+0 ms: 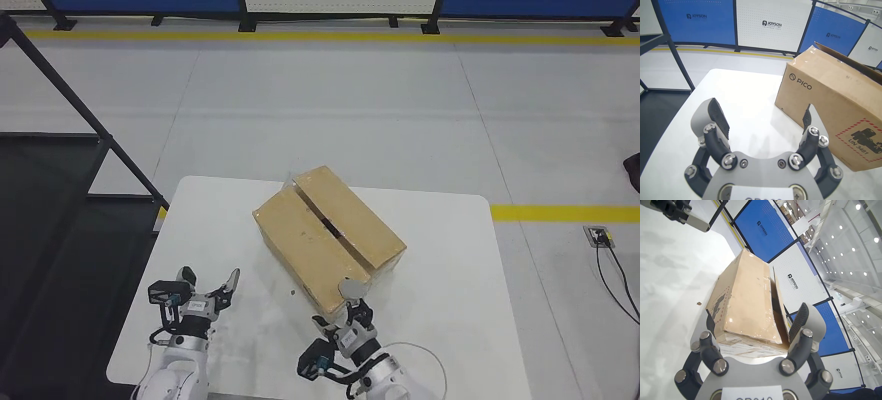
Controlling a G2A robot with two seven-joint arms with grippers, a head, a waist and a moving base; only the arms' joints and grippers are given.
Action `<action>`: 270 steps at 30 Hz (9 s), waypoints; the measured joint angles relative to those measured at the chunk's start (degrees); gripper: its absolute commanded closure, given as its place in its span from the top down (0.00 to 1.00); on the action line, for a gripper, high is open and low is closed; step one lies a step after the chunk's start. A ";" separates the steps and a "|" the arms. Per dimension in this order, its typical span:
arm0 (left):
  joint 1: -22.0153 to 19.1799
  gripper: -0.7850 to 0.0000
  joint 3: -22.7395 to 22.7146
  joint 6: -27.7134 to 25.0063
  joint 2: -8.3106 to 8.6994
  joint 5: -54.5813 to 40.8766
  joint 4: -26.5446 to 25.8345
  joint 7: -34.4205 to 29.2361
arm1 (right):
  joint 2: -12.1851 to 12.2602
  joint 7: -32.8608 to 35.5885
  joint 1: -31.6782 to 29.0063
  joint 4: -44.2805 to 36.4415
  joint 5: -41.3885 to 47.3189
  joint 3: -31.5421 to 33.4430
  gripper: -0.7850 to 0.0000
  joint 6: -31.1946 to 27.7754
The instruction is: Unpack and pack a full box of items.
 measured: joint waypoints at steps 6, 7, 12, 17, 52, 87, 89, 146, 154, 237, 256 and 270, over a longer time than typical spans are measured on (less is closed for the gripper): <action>0.60 1.00 -0.66 -0.49 -0.13 -0.58 0.16 0.43 | -0.62 2.57 0.16 0.89 -0.64 -0.03 1.00 0.98; 0.63 1.00 -0.73 -0.64 -0.15 -0.74 0.19 0.38 | -0.61 2.77 -0.10 0.85 -0.70 0.35 1.00 1.14; 0.34 1.00 -0.77 -1.65 -0.18 0.08 0.03 -0.46 | -0.32 3.59 -2.01 0.08 -0.54 3.29 1.00 0.87; -0.10 1.00 -0.52 -1.98 -0.29 0.87 -0.25 -1.06 | -0.11 3.30 -4.00 -1.00 1.70 6.48 1.00 1.42; -1.18 1.00 0.60 -6.31 -0.54 4.78 -1.95 -5.68 | 0.15 -2.34 -10.88 -4.89 23.28 23.41 1.00 4.16; -35.83 1.00 13.59 -9.21 -5.89 -0.57 41.20 3.96 | 0.47 4.19 0.33 5.10 92.99 36.34 1.00 -28.55; -35.28 1.00 13.32 -10.40 -5.78 -0.52 40.78 4.20 | 0.87 10.54 3.50 9.29 100.79 37.45 1.00 -33.02; -21.58 1.00 9.04 -17.06 -3.77 5.39 24.67 4.01 | 6.04 47.67 23.67 33.86 135.39 33.15 0.42 -53.79; -21.09 1.00 8.73 -16.85 -3.77 5.09 24.42 4.30 | 6.39 42.76 23.03 32.15 130.41 31.95 0.19 -53.12; -23.50 1.00 10.82 -9.16 -4.32 13.11 28.31 -1.44 | 13.06 28.30 4.69 13.22 141.07 40.08 1.00 -57.84; -39.31 1.00 20.61 -9.07 -9.43 9.45 50.21 8.73 | 13.78 26.47 1.53 15.06 142.55 41.86 1.00 -59.24; -37.03 1.00 15.34 -8.77 -7.99 7.79 48.44 16.12 | 14.13 28.88 5.95 18.10 144.97 39.26 1.00 -57.89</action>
